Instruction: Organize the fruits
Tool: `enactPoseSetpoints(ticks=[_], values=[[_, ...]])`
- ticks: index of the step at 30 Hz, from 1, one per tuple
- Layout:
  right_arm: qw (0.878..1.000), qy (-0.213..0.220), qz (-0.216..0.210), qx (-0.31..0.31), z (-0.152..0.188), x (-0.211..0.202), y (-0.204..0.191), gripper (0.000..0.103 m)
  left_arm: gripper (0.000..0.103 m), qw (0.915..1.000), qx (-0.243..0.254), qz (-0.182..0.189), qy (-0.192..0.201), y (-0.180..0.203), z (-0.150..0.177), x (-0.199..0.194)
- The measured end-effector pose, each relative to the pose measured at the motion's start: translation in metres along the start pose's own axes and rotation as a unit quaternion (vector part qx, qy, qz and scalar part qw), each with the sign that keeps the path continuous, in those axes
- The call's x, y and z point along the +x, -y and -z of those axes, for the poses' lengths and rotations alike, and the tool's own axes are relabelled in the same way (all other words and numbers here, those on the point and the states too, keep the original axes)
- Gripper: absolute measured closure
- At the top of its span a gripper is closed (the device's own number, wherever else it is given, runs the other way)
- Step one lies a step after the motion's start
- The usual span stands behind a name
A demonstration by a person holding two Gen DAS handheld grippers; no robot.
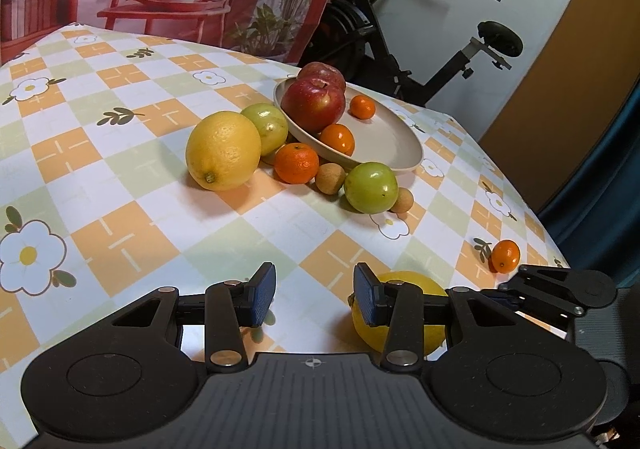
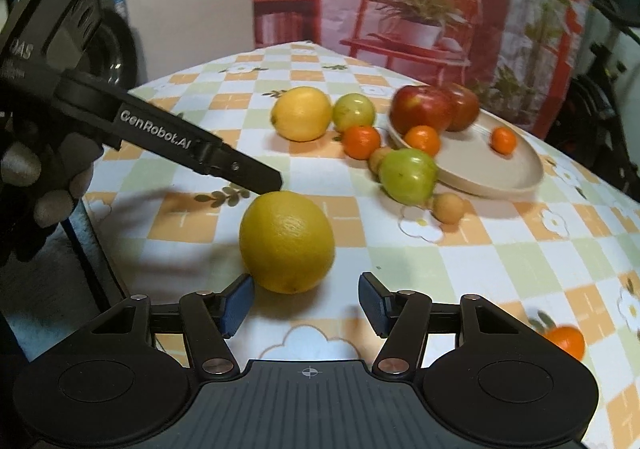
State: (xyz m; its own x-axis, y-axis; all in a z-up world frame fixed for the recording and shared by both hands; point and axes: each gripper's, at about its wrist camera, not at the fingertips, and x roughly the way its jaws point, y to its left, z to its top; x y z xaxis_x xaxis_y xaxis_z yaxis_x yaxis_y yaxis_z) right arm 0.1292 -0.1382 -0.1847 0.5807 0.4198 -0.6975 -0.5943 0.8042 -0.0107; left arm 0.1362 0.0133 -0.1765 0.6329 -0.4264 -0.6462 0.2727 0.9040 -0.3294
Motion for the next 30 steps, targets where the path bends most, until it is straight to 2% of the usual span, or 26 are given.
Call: enactPoseSetpoints(ticks=[4, 6, 9, 15, 24, 30], values=[[1.0, -0.008, -0.015, -0.026, -0.005, 0.008, -0.004, 0.05, 0.058, 1.0, -0.002, -0.002, -0.001, -0.001, 0.0, 0.001], [0.999, -0.01, -0.024, -0.045, -0.007, 0.01, -0.008, 0.056, 0.059, 1.0, -0.003, -0.001, -0.001, -0.001, 0.0, 0.003], [0.997, -0.007, -0.031, -0.065, -0.009, 0.013, -0.011, 0.057, 0.062, 1.0, -0.003, -0.004, -0.003, -0.001, -0.002, 0.006], [0.997, -0.002, -0.038, -0.074, -0.012, 0.016, -0.002, 0.057, 0.062, 0.9998, -0.019, 0.002, -0.005, -0.007, -0.007, 0.014], [0.996, -0.01, -0.028, -0.086, -0.023, 0.026, 0.028, 0.058, 0.062, 0.9999, -0.016, 0.002, 0.003, 0.001, -0.029, 0.037], [0.998, -0.003, -0.02, -0.061, -0.023, 0.022, 0.05, 0.058, 0.062, 0.9992, -0.034, 0.023, 0.0, -0.002, -0.035, 0.043]])
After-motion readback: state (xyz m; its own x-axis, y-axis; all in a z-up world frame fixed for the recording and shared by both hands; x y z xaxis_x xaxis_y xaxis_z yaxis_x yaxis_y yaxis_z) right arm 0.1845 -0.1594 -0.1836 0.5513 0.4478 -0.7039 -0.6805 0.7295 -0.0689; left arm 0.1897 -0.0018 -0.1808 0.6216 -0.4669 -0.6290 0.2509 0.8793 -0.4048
